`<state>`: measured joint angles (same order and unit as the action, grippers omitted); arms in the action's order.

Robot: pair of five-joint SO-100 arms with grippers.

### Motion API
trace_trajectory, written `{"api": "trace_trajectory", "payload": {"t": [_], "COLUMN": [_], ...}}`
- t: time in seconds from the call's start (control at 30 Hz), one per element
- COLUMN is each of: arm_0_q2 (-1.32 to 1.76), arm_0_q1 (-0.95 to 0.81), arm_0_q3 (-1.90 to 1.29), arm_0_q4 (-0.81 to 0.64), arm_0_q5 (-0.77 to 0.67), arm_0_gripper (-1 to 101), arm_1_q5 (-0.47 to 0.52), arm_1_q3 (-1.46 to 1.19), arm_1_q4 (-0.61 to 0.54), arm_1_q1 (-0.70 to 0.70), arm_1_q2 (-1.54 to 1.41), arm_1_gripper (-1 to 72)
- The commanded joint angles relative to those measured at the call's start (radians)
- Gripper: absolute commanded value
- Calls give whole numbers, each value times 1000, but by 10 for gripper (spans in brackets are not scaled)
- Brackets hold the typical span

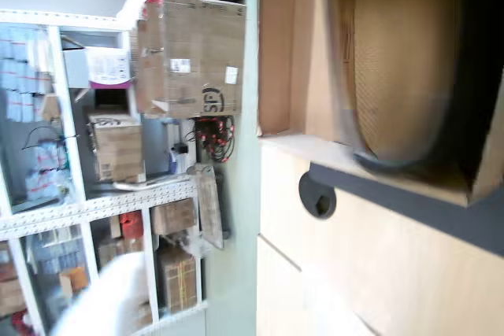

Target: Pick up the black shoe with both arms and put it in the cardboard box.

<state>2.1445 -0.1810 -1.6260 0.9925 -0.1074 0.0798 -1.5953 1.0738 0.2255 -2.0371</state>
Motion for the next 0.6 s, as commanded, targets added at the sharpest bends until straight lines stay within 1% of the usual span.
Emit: {"api": "trace_trajectory", "payload": {"t": [0.0,0.17,0.4,0.57], "arm_0_q2": [129,324,592,805], "arm_0_q1": [5,34,83,120], "arm_0_q3": [-37,-199,-437,-603], "arm_0_q4": [31,31,67,81], "arm_0_q5": [-8,8,12,43], "arm_0_gripper": [128,-1,-1,-1], "arm_1_q5": [9,-2,-11,-2], "arm_1_q3": [-37,-124,-301,-428], "arm_1_q4": [23,37,51,49], "arm_1_q1": [2,-29,-117,-215], "arm_1_q2": [-143,-337,-653,-884], "arm_1_gripper": [-1,-1,-1,-1]}}
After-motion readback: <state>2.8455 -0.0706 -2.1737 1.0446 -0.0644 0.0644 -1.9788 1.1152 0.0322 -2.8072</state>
